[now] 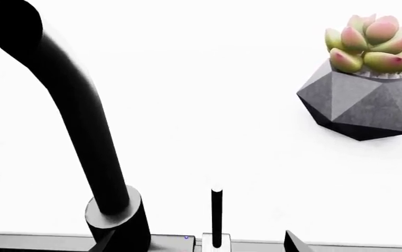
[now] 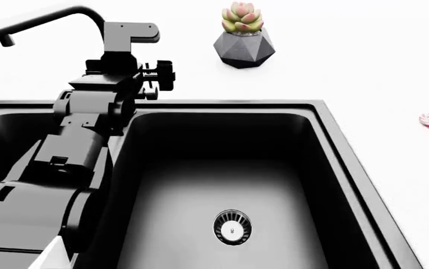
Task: Pick the eggplant from the counter and place it in the sink. Then turn on the sink faucet.
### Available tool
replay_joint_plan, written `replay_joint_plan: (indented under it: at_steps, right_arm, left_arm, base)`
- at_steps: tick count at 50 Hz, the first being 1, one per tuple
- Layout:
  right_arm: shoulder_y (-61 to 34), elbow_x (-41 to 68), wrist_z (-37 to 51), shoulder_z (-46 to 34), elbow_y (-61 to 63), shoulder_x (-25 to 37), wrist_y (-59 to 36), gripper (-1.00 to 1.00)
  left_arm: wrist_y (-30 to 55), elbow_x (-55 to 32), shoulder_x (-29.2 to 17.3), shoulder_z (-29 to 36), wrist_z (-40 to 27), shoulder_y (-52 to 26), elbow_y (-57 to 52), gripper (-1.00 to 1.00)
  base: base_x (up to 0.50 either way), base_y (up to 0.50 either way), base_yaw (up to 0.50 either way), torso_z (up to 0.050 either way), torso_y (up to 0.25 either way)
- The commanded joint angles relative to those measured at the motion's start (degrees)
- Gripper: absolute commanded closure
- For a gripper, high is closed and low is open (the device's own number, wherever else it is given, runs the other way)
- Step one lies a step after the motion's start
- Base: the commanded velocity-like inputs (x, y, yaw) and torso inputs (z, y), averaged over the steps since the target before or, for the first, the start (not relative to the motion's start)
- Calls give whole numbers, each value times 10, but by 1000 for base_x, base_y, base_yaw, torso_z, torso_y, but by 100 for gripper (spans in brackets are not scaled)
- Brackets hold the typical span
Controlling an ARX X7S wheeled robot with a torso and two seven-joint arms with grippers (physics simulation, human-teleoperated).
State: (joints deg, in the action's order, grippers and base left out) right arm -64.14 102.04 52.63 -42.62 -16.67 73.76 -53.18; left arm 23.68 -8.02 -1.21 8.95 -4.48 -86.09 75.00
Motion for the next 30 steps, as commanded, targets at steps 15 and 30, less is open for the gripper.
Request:
replay_joint_plan:
  at_steps: [15, 30]
  right_arm:
    - [-246, 8, 45, 2, 99, -206, -174, 100]
    - [-265, -87, -63, -82, 54, -403, -178, 100]
  left_arm:
    - [-3, 20, 11, -17, 9, 2, 0, -100]
    - [-2, 22, 11, -21, 12, 5, 0, -100]
  base:
    - [0, 0, 0, 0, 0]
    - [0, 0, 0, 0, 0]
